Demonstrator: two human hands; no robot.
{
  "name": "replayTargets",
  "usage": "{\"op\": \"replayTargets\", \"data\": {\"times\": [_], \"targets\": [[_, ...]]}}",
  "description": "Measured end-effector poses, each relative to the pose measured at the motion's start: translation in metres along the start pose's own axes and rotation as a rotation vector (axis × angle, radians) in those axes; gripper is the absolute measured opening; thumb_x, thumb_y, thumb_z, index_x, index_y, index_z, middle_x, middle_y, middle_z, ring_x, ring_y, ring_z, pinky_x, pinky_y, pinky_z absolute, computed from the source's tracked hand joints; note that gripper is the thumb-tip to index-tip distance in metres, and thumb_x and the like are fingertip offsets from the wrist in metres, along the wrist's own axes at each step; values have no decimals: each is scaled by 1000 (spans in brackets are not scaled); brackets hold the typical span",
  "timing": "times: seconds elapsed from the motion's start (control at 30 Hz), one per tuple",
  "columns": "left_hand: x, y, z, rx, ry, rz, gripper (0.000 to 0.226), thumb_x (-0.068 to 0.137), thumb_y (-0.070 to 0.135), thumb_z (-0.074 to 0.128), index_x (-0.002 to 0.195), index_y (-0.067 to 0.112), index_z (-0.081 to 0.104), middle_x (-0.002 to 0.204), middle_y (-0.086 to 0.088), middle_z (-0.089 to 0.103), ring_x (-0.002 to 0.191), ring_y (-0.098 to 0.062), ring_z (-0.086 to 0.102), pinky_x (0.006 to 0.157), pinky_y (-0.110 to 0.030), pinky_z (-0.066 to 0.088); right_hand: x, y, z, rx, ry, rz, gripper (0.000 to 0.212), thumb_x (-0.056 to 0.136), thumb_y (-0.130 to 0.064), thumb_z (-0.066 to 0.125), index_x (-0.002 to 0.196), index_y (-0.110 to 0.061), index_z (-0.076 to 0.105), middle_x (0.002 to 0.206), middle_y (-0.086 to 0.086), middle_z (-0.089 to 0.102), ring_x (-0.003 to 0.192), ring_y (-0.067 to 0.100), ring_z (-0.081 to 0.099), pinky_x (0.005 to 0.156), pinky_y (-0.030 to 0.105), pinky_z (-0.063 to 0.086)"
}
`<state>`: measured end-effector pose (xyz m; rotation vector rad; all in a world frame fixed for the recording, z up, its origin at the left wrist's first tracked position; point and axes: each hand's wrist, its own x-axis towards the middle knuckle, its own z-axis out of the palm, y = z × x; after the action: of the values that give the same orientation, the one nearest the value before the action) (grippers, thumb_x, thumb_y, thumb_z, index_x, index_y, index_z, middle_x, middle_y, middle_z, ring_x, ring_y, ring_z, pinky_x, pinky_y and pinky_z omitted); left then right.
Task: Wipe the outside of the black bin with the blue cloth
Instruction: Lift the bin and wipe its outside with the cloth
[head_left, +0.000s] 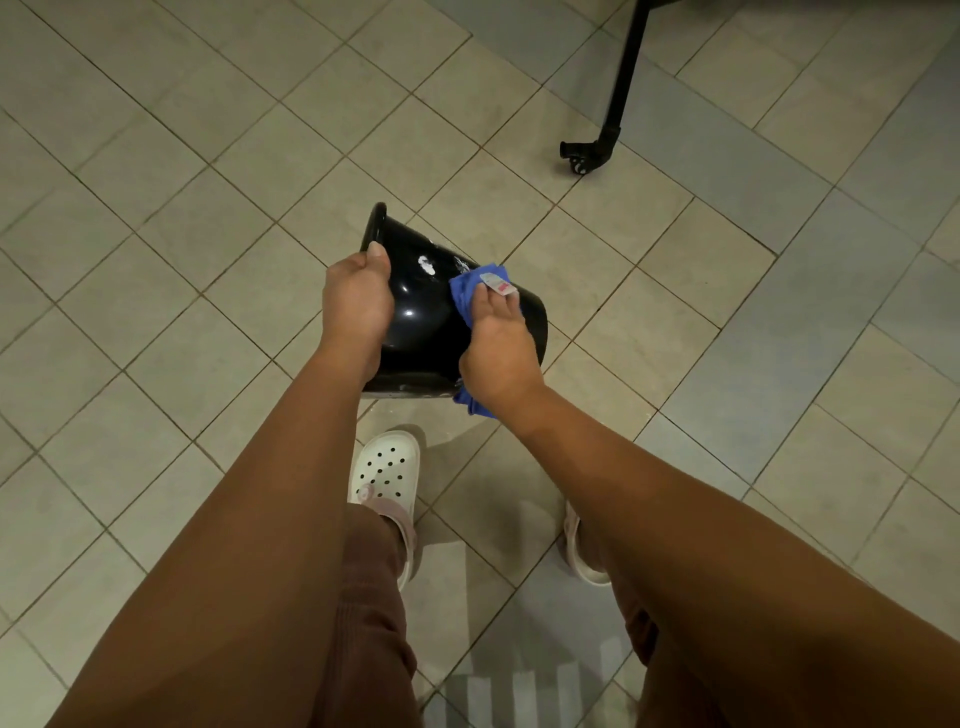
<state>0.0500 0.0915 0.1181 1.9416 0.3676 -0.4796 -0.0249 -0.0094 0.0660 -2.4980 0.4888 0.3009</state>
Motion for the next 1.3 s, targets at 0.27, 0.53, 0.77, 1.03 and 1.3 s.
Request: {"op": "replayTargets", "data": {"times": [0.27,0.53,0.77,1.03,1.3], "targets": [[-5,-2,4,3,-62,25,29,105,35,42,89,23,62,92,0,64,94,-20,61,85,-35,47,20,24,-18,91,-40,39,72,80,3,53,145,0,21,151,16,25,142,30,16,116,39,20],[-6,1,1,-4,-56,8,33,105,36,40,83,20,58,91,-8,59,89,-23,58,90,-42,49,9,5,-13,-35,-10,32,78,80,-6,61,145,-3,19,151,16,23,142,31,14,115,43,22],[-9,2,4,52,-78,63,43,103,37,44,107,-1,64,100,-21,66,93,-32,63,93,-45,50,24,20,-26,38,-50,62,69,80,-1,56,143,-3,28,143,14,37,130,31,35,109,38,33],[-7,0,2,12,-53,26,34,105,36,41,98,10,63,93,-9,60,89,-22,56,86,-40,47,10,3,-16,36,-14,10,73,79,-2,59,143,-2,24,147,17,28,138,32,21,114,41,26],[-7,-2,4,3,-75,52,35,104,35,43,103,10,67,94,-6,64,89,-18,60,81,-32,47,15,26,-17,201,46,118,62,77,5,52,136,-1,35,139,16,39,132,33,34,108,45,33]]}}
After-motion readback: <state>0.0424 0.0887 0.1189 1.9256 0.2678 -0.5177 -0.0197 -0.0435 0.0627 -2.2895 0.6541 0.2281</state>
